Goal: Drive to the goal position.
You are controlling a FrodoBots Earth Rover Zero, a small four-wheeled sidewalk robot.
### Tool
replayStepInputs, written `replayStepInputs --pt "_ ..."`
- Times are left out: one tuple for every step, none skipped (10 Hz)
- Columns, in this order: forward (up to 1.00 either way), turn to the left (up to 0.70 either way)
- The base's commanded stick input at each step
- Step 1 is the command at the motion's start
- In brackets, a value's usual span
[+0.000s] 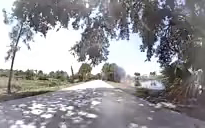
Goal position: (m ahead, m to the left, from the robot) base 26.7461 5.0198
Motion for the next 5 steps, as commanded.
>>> replayStepInputs --pt "0.85 0.0" --pt "0.85 0.0" --pt "0.85 0.0" --pt "0.85 0.0" --pt "0.85 0.0"
